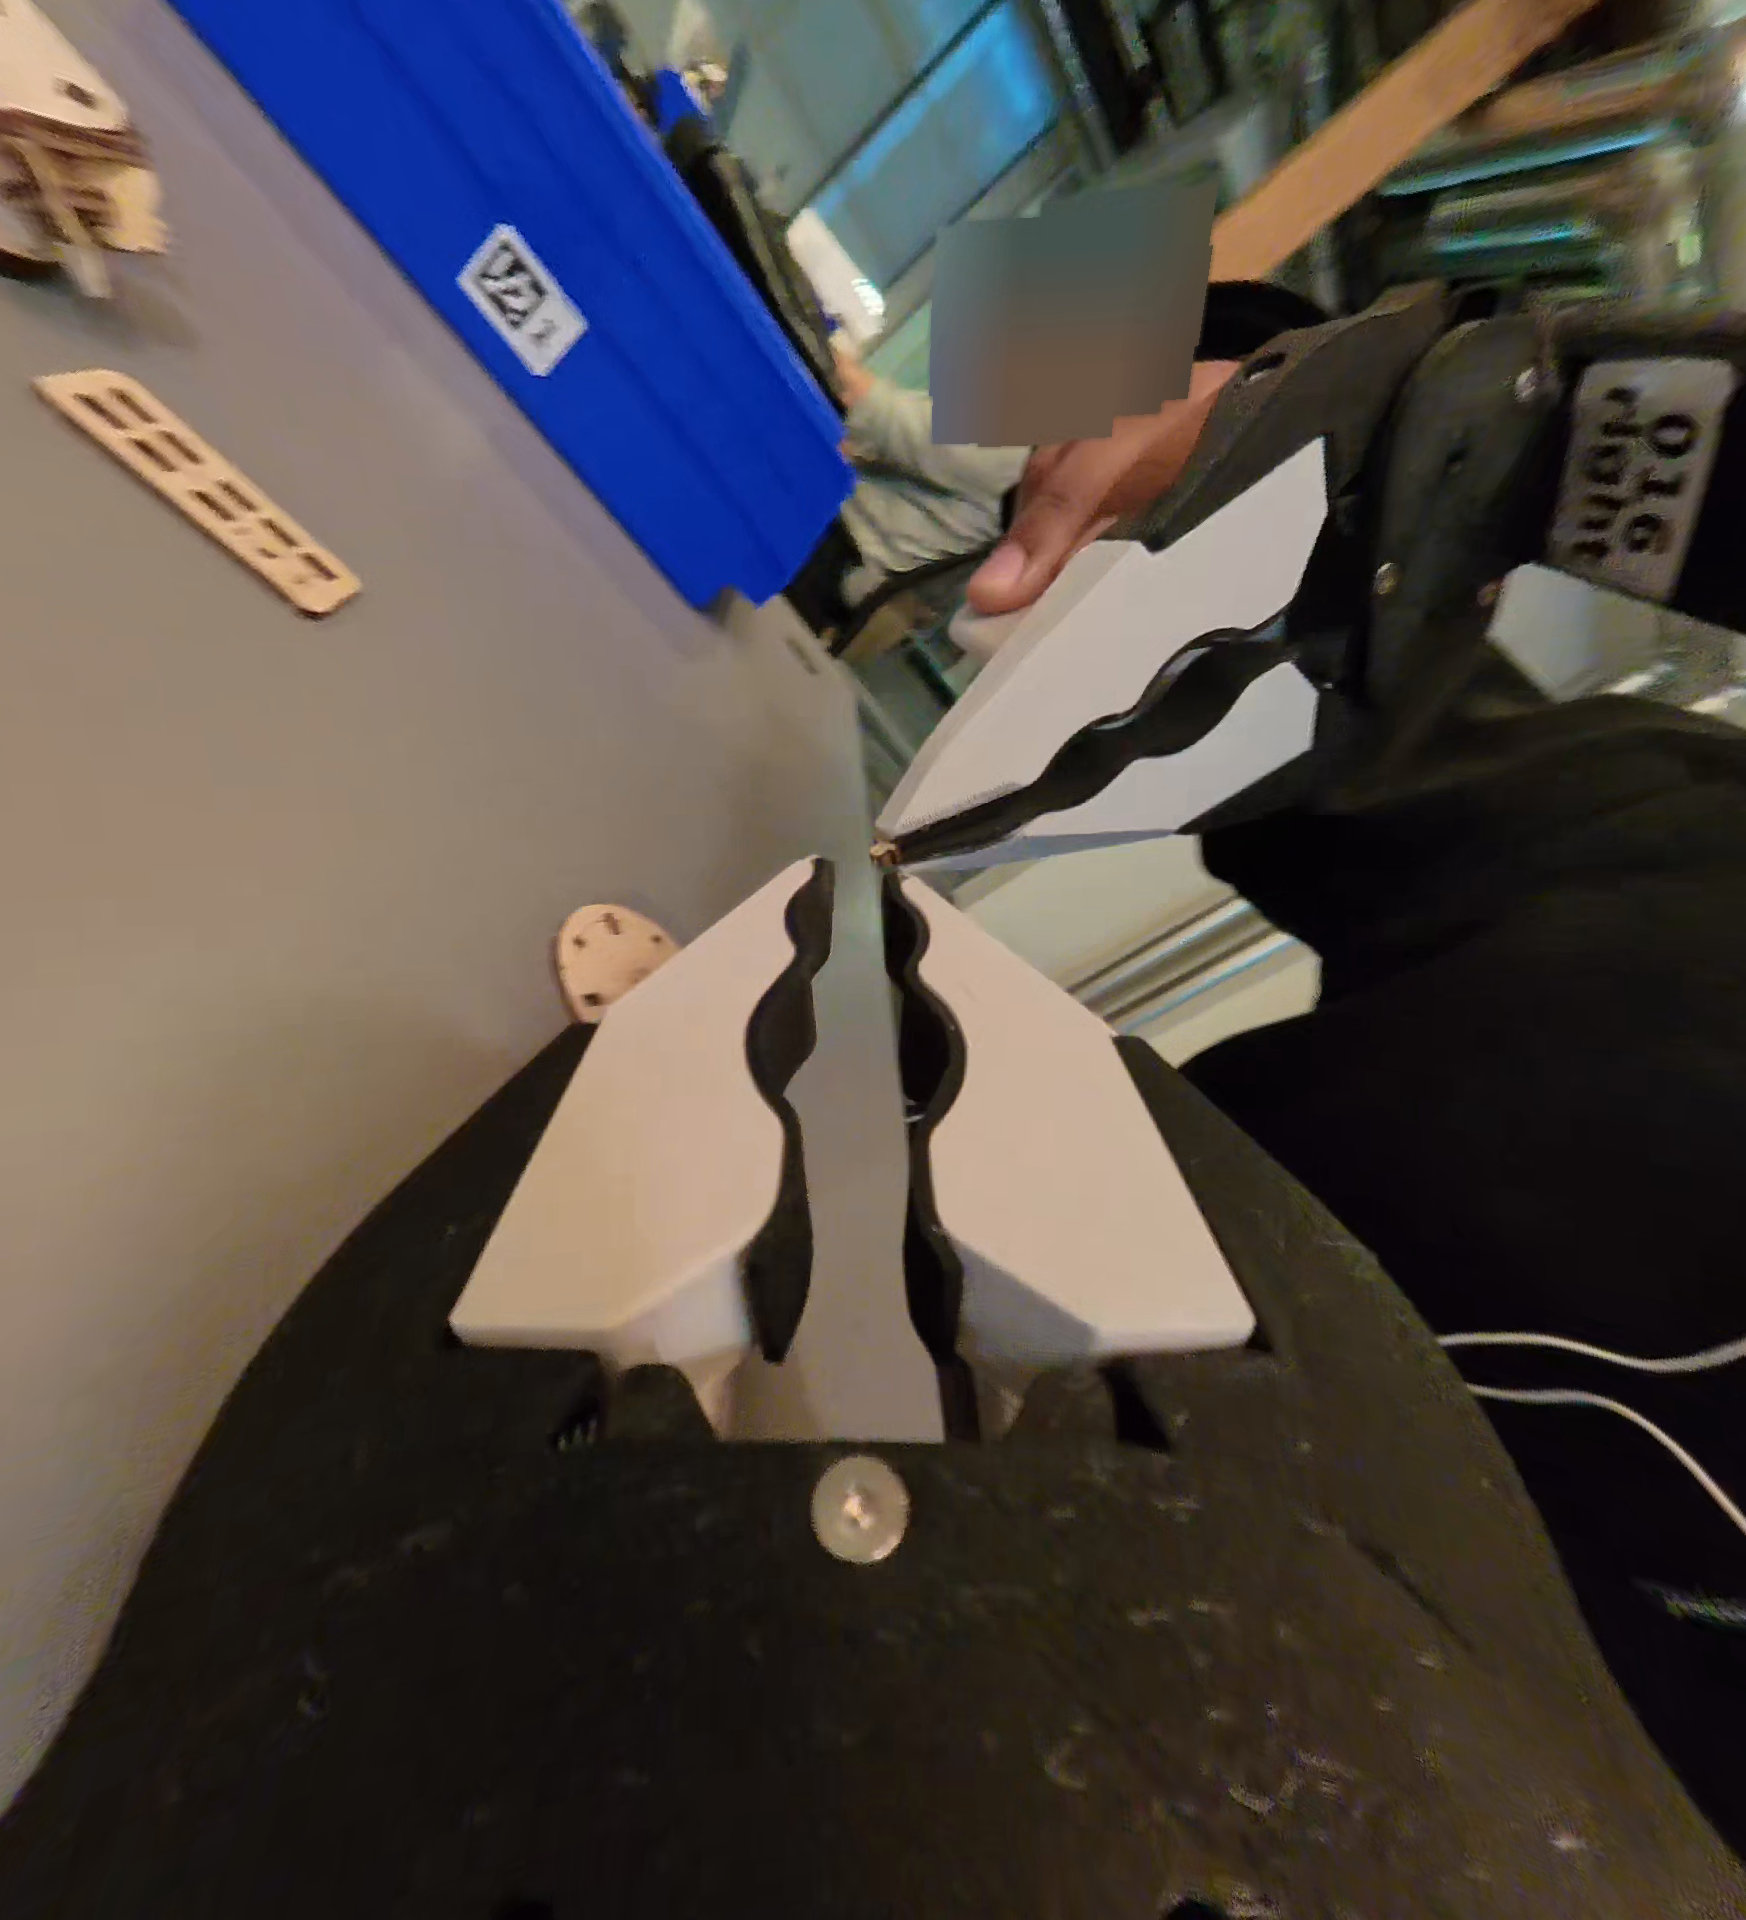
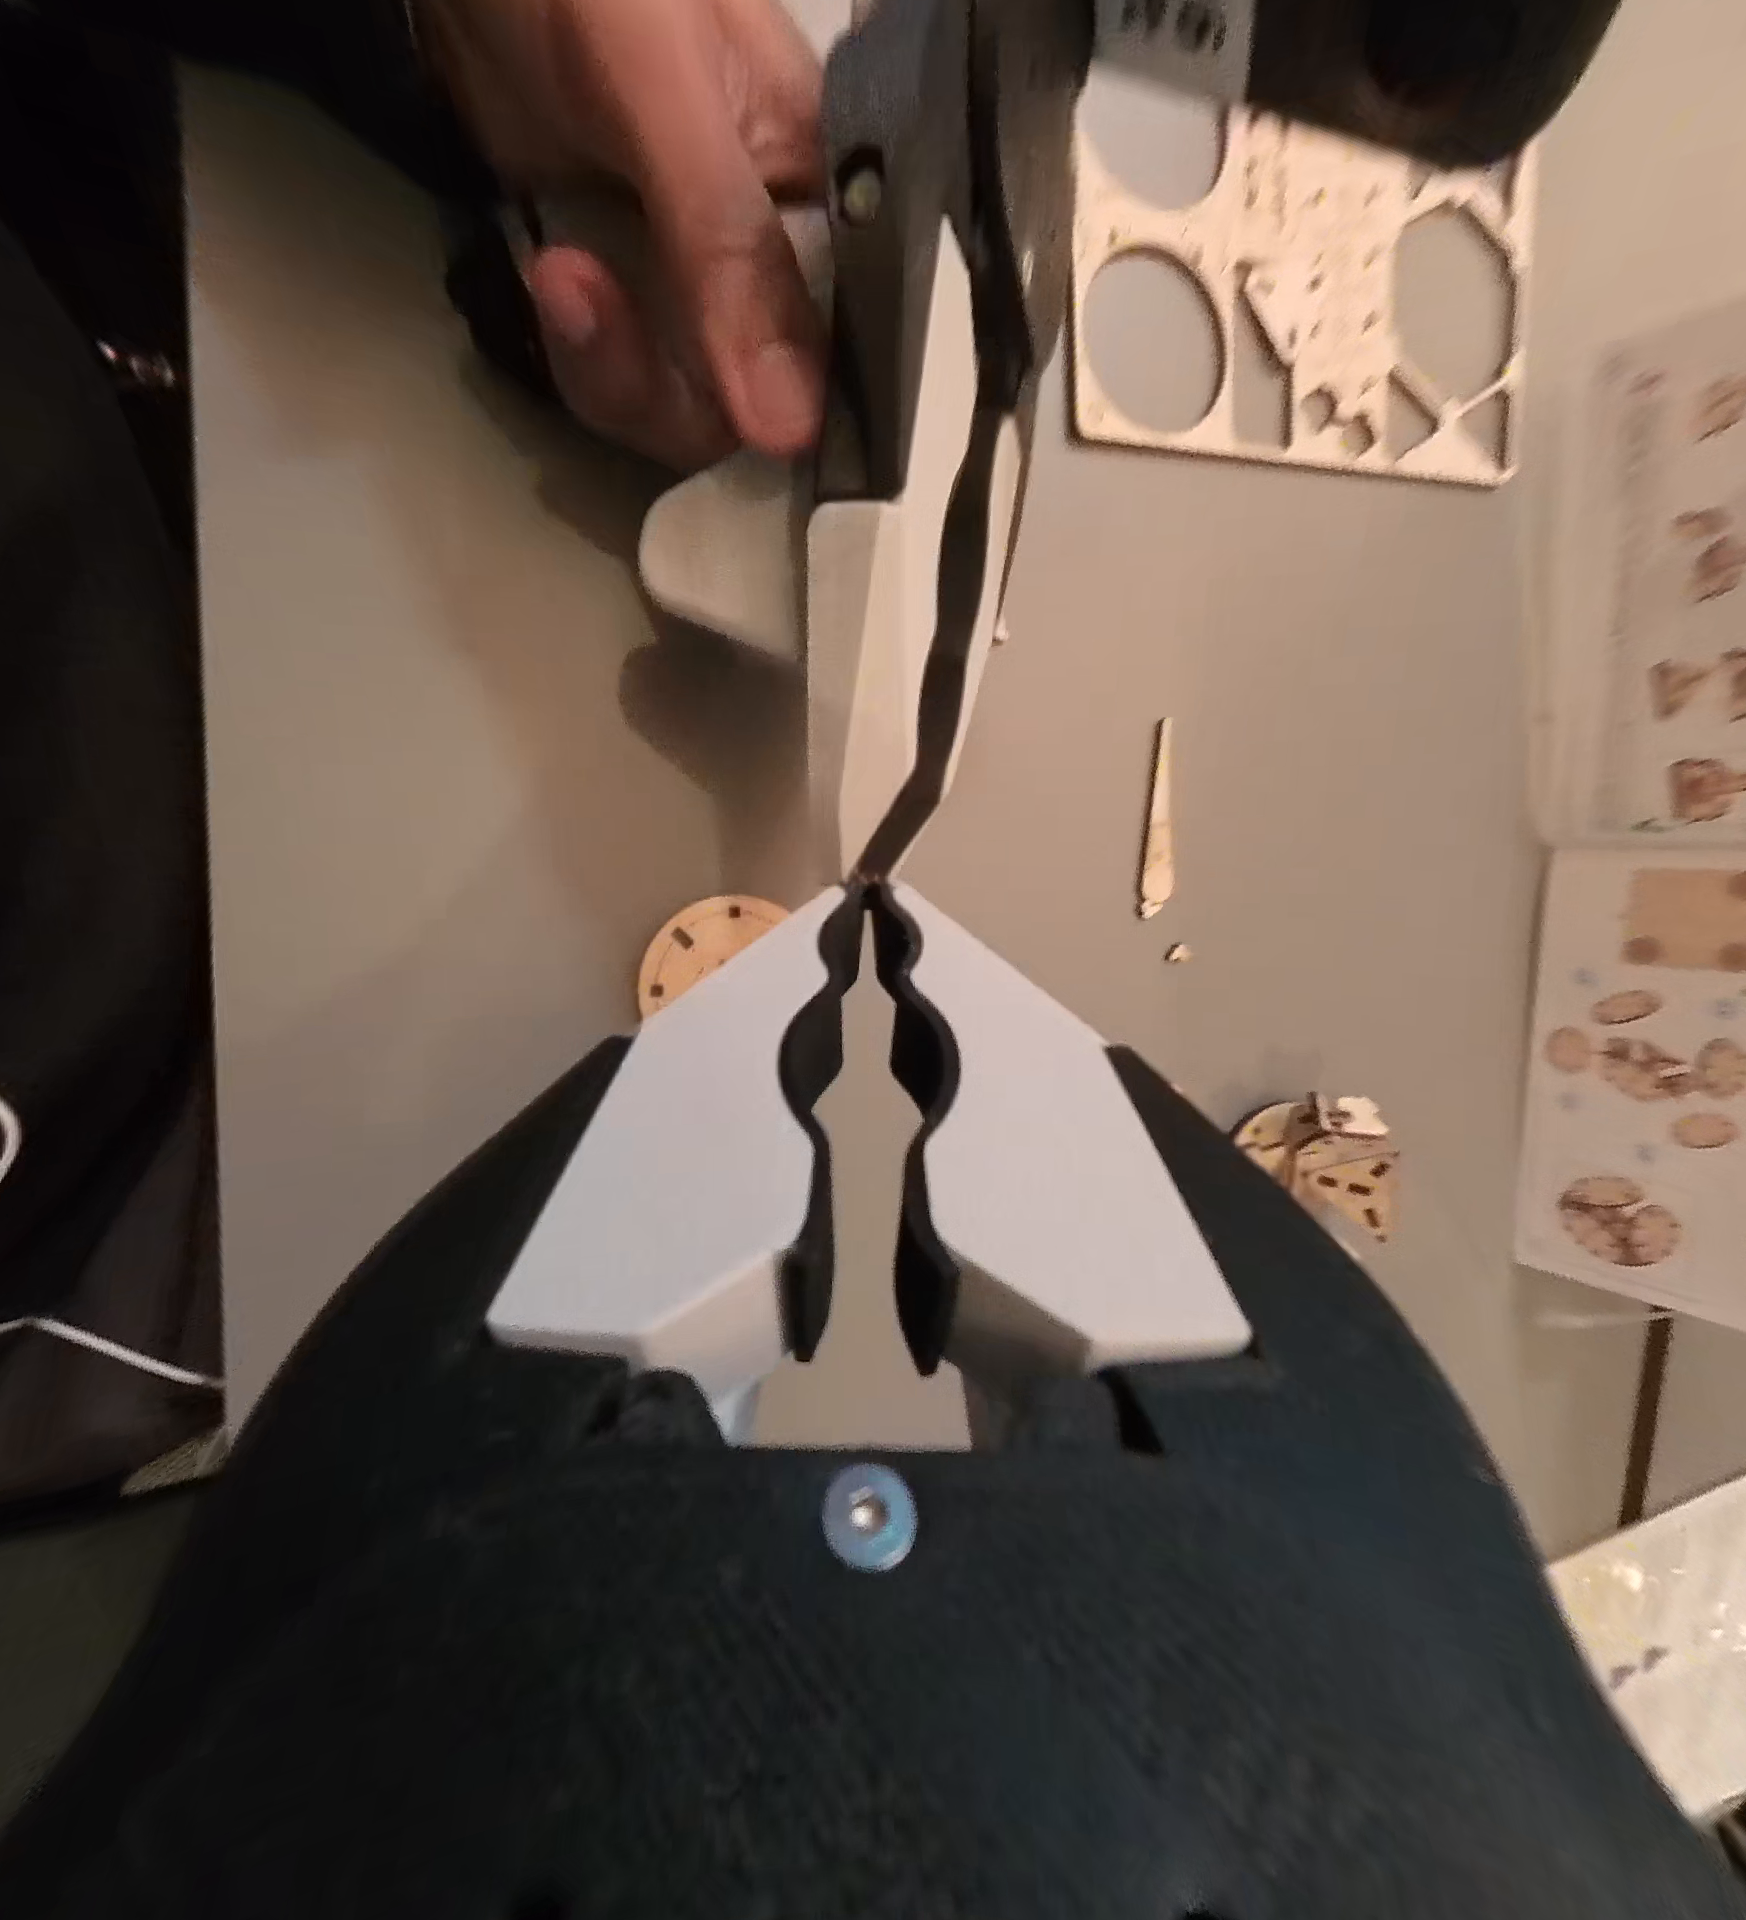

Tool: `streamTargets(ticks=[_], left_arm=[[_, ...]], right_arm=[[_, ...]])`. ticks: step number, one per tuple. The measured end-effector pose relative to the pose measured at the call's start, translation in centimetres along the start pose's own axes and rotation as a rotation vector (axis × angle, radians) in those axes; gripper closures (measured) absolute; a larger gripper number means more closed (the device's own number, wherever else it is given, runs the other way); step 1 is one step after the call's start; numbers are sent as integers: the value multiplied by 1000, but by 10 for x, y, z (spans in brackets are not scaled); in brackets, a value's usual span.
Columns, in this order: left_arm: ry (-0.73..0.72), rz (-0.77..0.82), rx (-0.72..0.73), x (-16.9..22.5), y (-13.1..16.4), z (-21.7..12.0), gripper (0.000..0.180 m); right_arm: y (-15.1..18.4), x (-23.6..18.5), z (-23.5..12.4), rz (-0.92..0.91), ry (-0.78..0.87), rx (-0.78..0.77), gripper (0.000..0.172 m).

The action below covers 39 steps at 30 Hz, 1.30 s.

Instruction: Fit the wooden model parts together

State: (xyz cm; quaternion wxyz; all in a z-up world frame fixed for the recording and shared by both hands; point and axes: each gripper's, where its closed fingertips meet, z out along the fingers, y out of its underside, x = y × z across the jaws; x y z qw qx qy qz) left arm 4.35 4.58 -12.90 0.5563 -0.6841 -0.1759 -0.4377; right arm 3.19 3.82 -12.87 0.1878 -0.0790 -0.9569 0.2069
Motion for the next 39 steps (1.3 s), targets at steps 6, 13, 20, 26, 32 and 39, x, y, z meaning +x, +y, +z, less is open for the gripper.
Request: streamTargets(ticks=[6,13,20,26,32,39], left_arm=[[150,-5,40,25,-6,-3,170],[515,-54,50,80,-8,-19,173],[553,18,43,93,-4,-21,172],[563,20,39,95,-3,-21,177],[570,26,58,97,-6,-23,180],[558,29,72,95,-8,-24,180]], right_arm=[[-14,-5,-21,-86,92,90,171],[-48,-22,-53,-187,118,307,171],[-62,-29,-66,-261,178,352,172],[-64,-29,-65,-282,199,355,171],[-64,-25,-64,-275,200,354,171],[-64,-23,-63,-281,195,355,171]])
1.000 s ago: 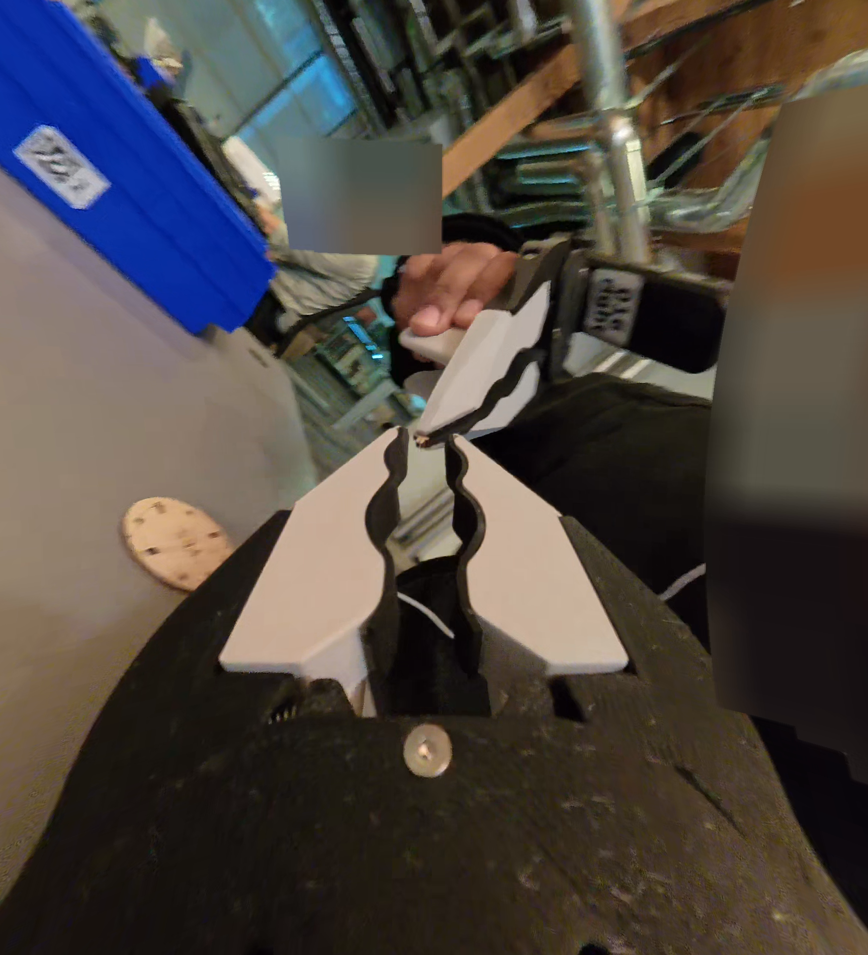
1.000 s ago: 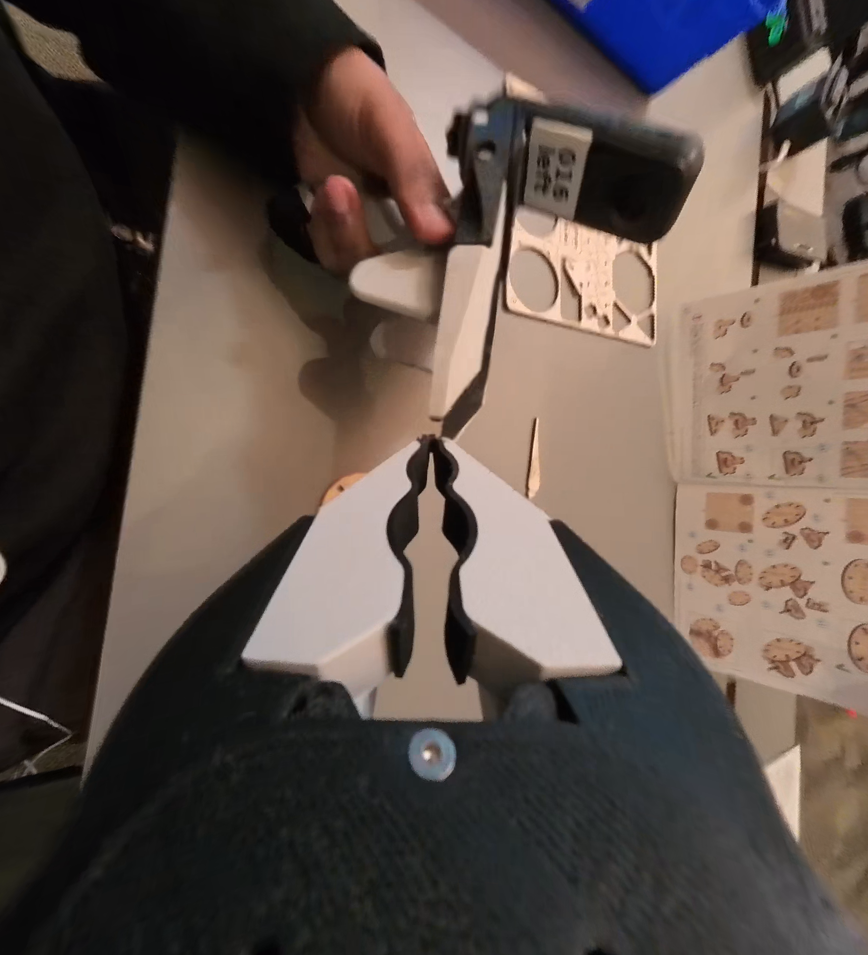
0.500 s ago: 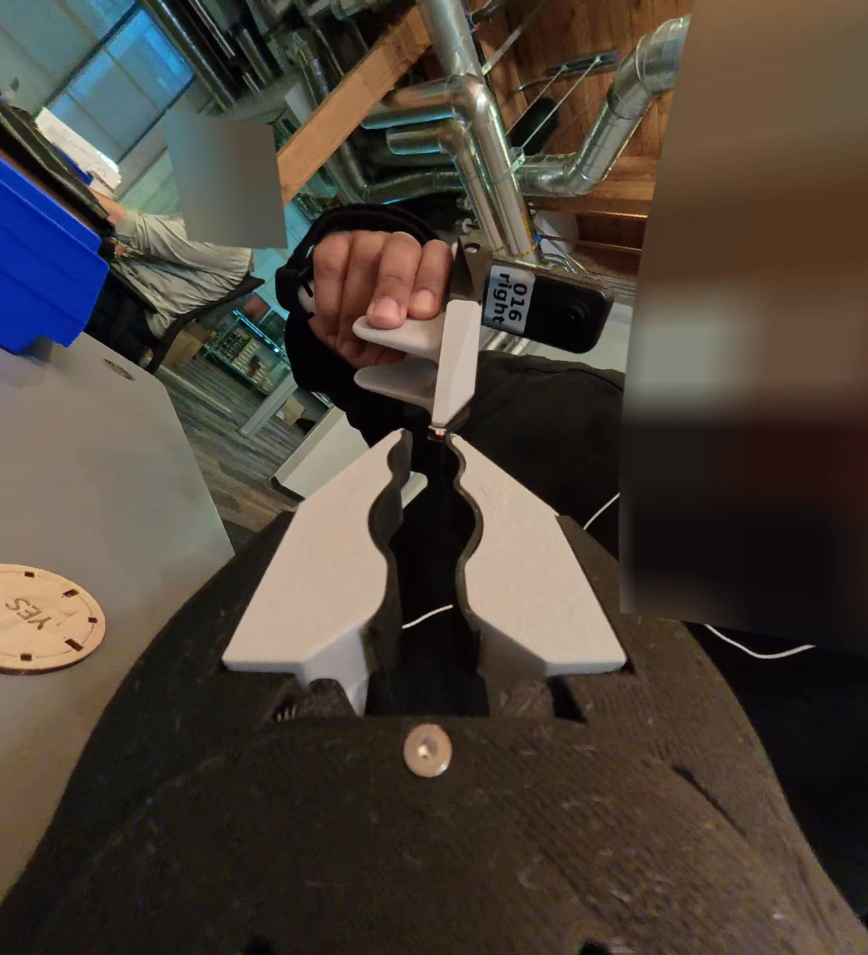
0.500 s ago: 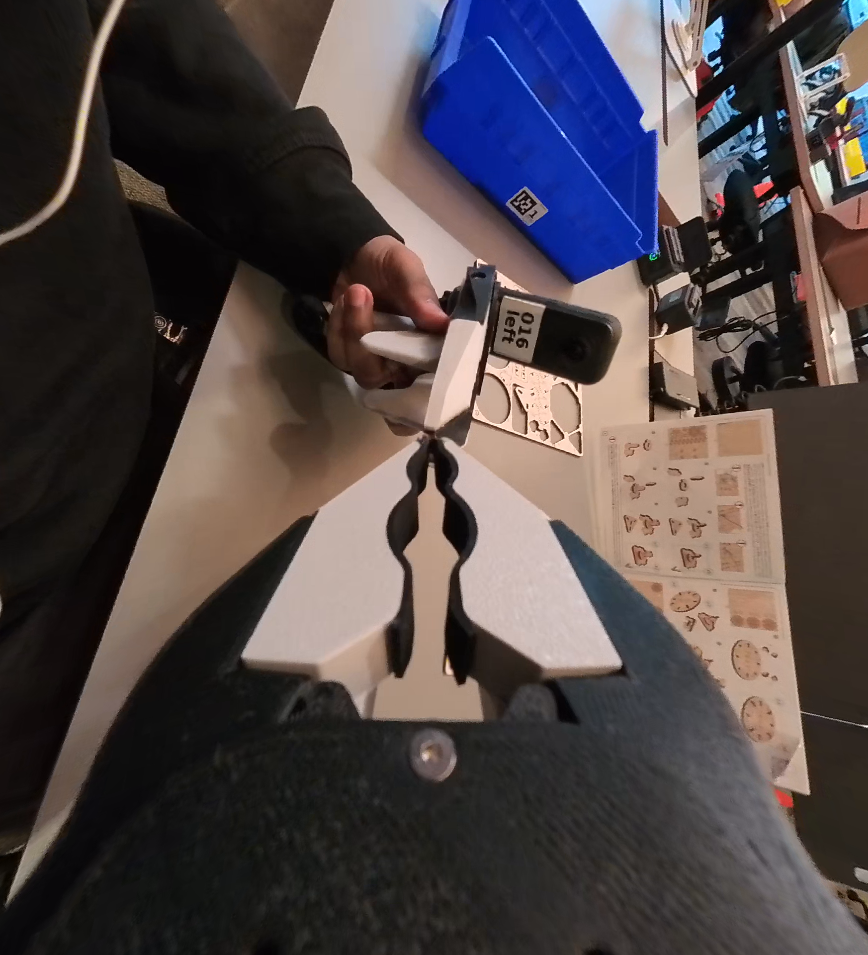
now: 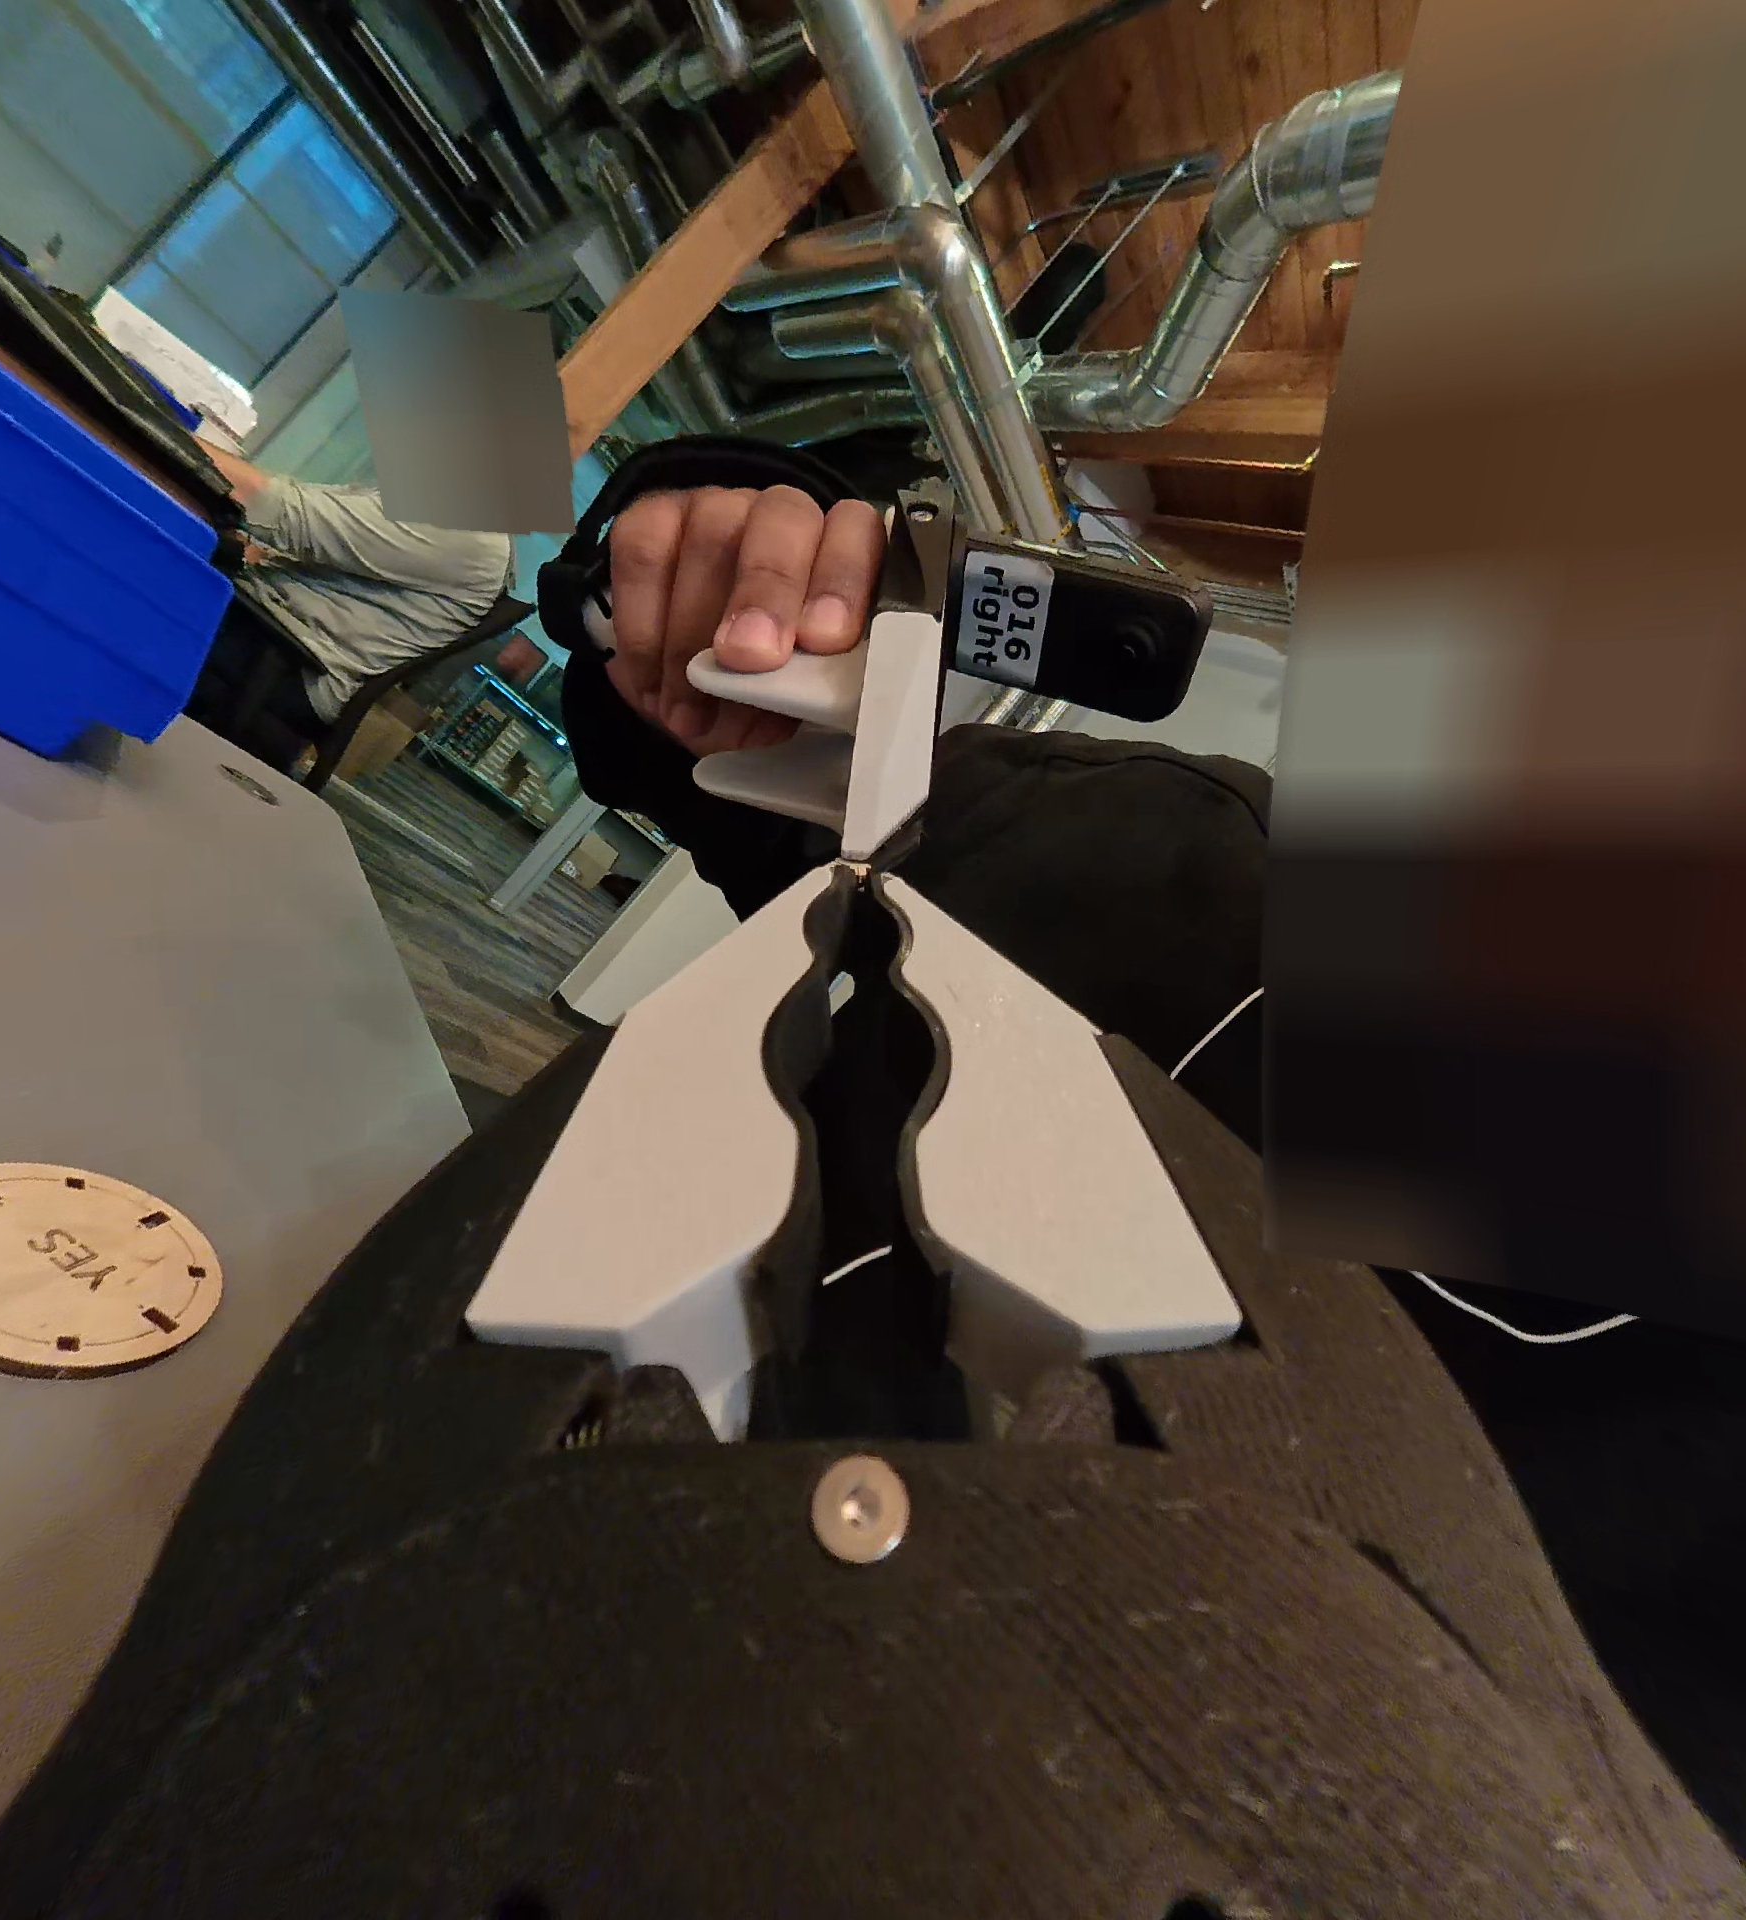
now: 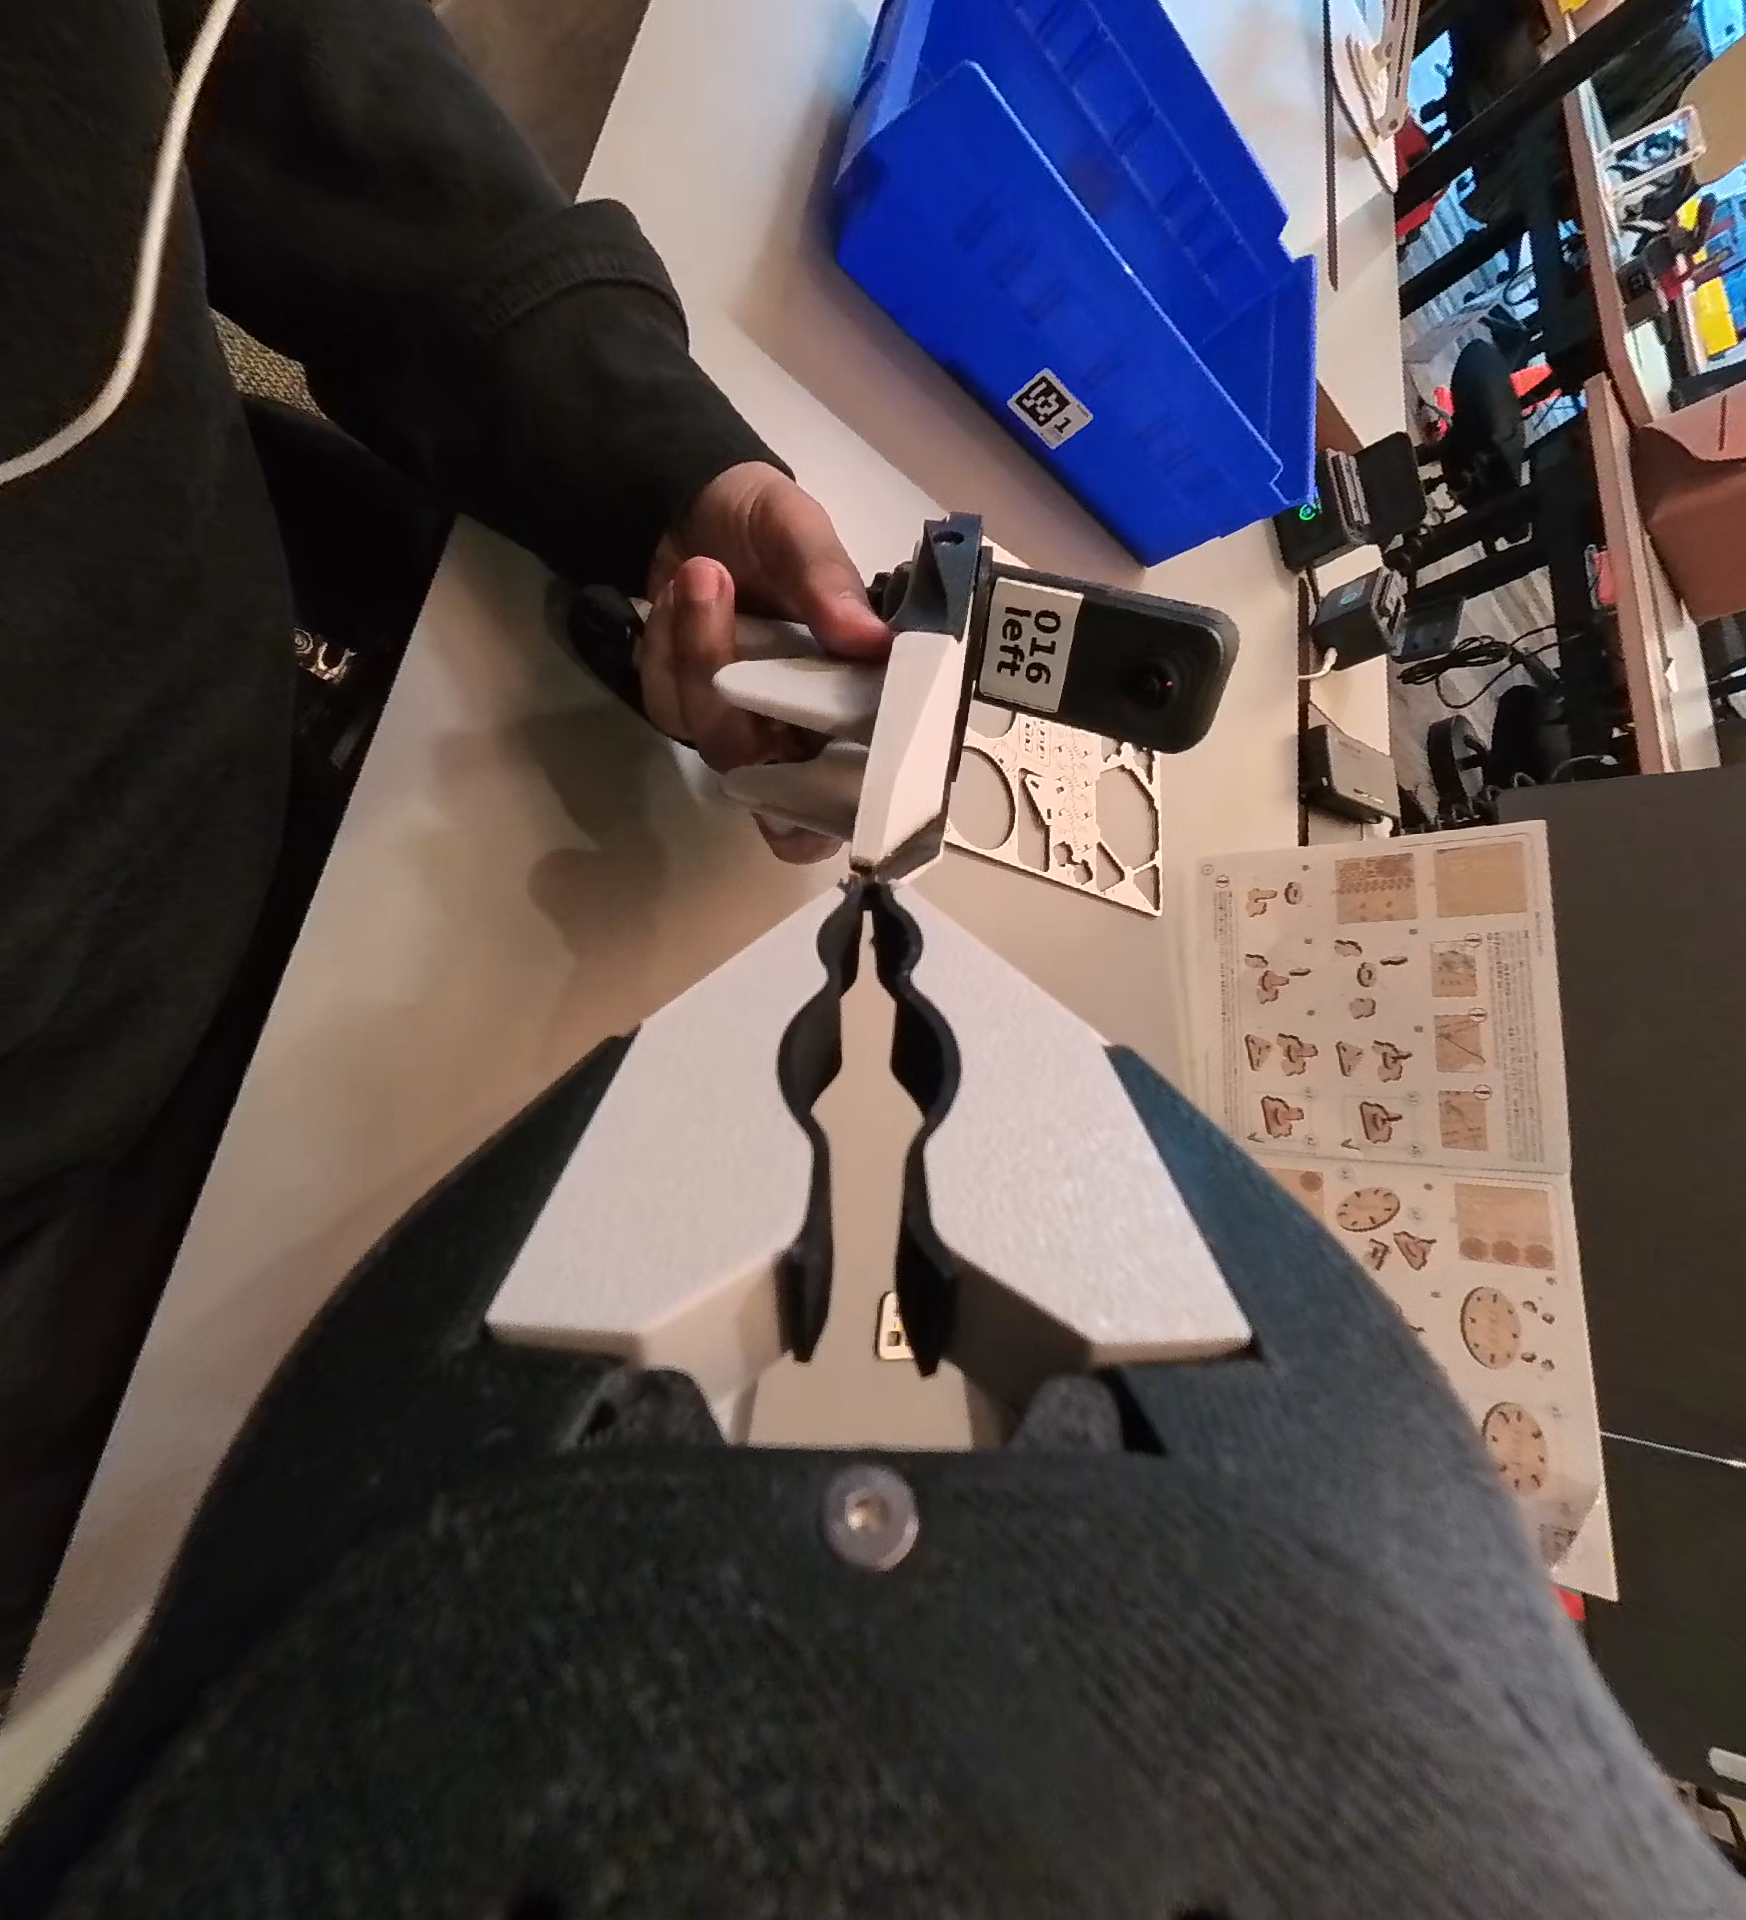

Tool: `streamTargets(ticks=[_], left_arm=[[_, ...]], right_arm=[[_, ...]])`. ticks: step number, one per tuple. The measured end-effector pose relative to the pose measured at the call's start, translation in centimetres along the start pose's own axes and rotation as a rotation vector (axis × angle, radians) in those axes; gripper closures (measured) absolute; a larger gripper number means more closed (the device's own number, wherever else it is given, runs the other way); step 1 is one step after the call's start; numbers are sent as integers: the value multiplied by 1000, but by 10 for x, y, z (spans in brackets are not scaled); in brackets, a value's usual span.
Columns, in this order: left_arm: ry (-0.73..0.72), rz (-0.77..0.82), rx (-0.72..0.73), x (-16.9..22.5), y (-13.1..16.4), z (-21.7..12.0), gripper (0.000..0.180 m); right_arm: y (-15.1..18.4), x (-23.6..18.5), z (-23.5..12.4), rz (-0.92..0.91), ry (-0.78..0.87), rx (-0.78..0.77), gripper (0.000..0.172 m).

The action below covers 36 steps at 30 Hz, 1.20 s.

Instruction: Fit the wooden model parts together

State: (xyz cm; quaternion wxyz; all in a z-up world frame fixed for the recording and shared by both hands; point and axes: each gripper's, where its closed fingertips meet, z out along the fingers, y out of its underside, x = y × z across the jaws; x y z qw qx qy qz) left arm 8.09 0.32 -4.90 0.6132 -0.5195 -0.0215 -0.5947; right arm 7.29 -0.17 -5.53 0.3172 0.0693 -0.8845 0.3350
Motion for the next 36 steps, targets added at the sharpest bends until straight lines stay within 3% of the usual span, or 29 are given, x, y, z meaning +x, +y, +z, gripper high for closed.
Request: streamTargets(ticks=[36], left_arm=[[-11,19,-31,-1,3,1,180]], right_arm=[[-2,-5,0,-38,-6,-5,171]])
